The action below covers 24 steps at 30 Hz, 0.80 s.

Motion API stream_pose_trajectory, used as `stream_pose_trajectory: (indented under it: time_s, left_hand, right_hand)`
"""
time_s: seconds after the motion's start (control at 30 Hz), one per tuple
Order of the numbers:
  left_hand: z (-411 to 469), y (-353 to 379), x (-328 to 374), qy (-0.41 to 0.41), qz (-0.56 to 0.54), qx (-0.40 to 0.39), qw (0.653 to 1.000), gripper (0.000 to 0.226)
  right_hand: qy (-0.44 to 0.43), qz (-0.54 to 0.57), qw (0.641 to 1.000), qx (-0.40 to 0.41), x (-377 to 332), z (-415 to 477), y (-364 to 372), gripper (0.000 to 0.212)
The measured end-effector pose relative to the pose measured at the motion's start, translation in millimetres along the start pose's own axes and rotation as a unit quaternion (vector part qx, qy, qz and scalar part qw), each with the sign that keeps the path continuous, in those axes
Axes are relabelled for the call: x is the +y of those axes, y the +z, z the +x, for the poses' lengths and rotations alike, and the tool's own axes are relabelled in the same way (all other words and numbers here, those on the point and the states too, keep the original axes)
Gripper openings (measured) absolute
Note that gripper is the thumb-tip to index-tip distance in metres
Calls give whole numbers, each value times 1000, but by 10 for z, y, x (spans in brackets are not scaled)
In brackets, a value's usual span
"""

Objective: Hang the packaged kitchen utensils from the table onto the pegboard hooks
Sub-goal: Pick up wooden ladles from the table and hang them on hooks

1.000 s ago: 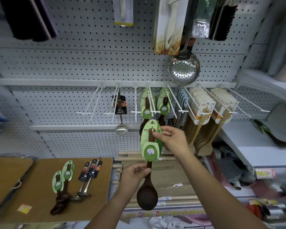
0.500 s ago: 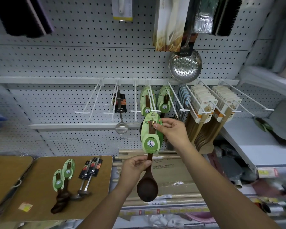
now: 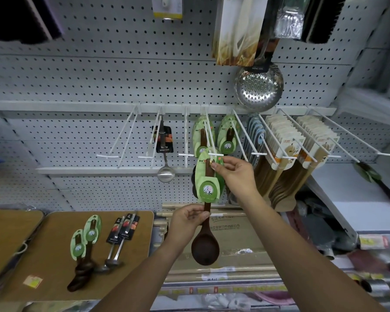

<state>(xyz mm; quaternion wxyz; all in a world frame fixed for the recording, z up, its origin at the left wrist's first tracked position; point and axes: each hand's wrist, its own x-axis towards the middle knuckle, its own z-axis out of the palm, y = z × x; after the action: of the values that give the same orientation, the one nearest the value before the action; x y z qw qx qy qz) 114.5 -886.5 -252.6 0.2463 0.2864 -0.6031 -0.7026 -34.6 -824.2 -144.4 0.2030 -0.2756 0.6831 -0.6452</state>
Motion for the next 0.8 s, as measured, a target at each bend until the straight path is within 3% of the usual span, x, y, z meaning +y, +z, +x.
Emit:
stream_pose_trajectory:
  time_s: [0.47,0.57,0.8]
  left_hand:
    - [1033,-4,69,-10,65,59,996,15]
    - [1246,32,86,-28,84,74,993,18]
    - [1542,43,59,-69,24,91,993,21]
  right_hand:
    - [20,-24,996,78,184,879,334,29]
    - [-1,-41,996,75,546,1240,342,27]
    - [8,-64,995,76,66,1116,412,28]
